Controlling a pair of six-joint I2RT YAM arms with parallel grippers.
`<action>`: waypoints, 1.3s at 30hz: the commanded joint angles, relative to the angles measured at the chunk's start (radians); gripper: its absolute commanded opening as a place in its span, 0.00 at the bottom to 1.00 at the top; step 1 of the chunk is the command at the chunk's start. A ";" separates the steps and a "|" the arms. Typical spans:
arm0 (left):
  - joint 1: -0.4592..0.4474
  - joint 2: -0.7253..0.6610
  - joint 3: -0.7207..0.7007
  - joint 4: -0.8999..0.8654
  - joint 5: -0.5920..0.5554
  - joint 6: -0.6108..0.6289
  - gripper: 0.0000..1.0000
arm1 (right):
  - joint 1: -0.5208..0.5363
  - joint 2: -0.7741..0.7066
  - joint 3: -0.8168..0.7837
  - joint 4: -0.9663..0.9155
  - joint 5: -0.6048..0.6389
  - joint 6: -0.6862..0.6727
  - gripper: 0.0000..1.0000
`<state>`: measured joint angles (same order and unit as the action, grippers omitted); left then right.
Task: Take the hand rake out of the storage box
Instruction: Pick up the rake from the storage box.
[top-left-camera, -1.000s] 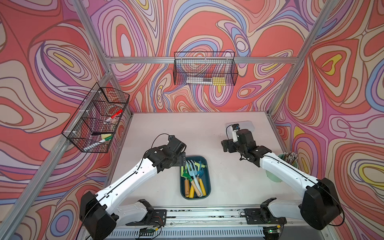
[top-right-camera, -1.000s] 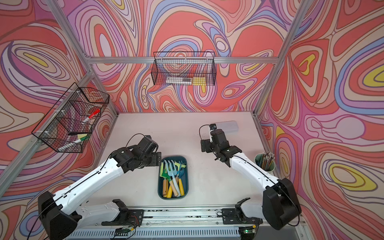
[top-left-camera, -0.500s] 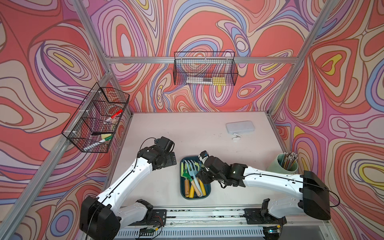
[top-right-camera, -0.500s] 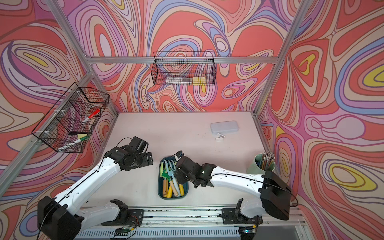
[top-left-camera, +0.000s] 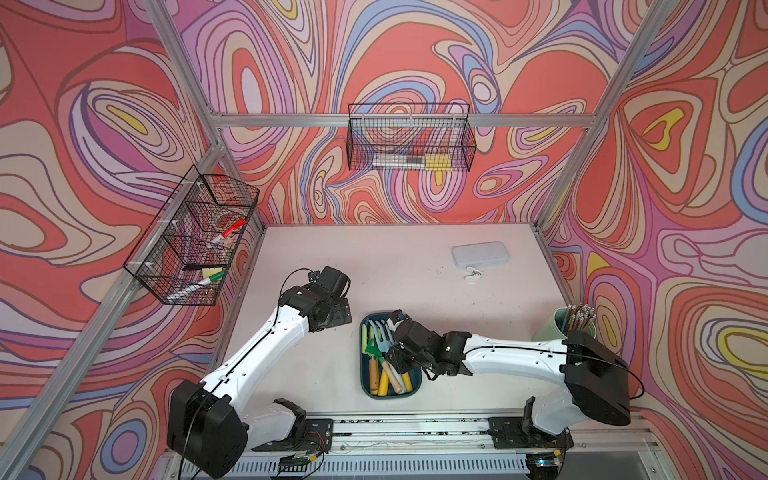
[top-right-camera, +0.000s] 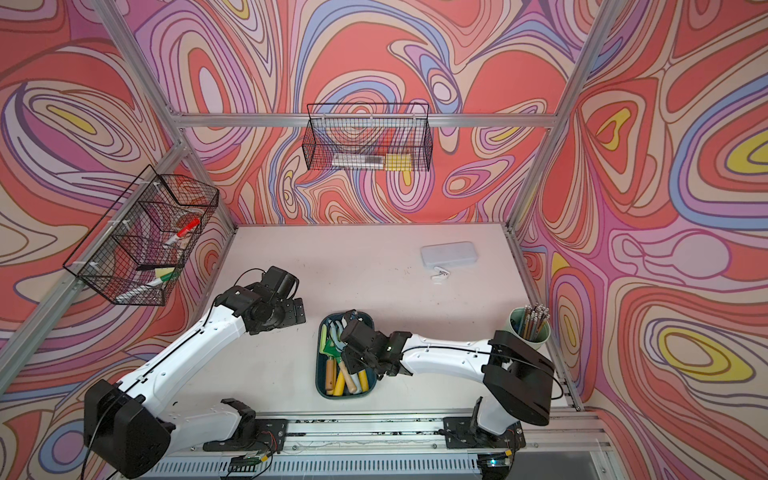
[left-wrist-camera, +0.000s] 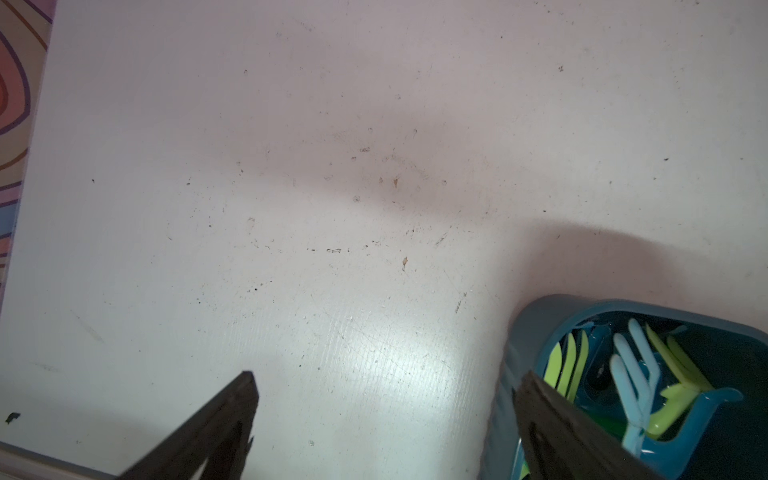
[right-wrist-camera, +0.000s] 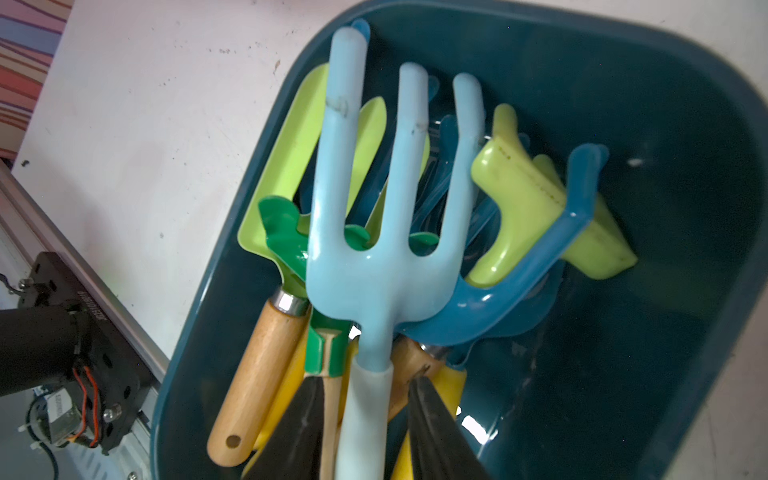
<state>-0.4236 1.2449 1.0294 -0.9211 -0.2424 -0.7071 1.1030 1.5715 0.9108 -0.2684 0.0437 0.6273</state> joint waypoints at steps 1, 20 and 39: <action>0.007 -0.009 0.012 -0.029 -0.010 -0.002 0.99 | 0.009 0.022 0.001 0.029 -0.008 0.025 0.34; 0.007 -0.039 0.060 -0.053 0.040 0.045 0.99 | 0.009 0.098 -0.015 0.066 0.025 0.097 0.12; 0.007 -0.018 0.218 0.049 0.387 0.070 0.97 | -0.015 -0.151 0.023 -0.022 0.078 -0.030 0.03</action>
<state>-0.4236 1.2194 1.2121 -0.9241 0.0166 -0.6106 1.1023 1.4425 0.9215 -0.2939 0.1154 0.6502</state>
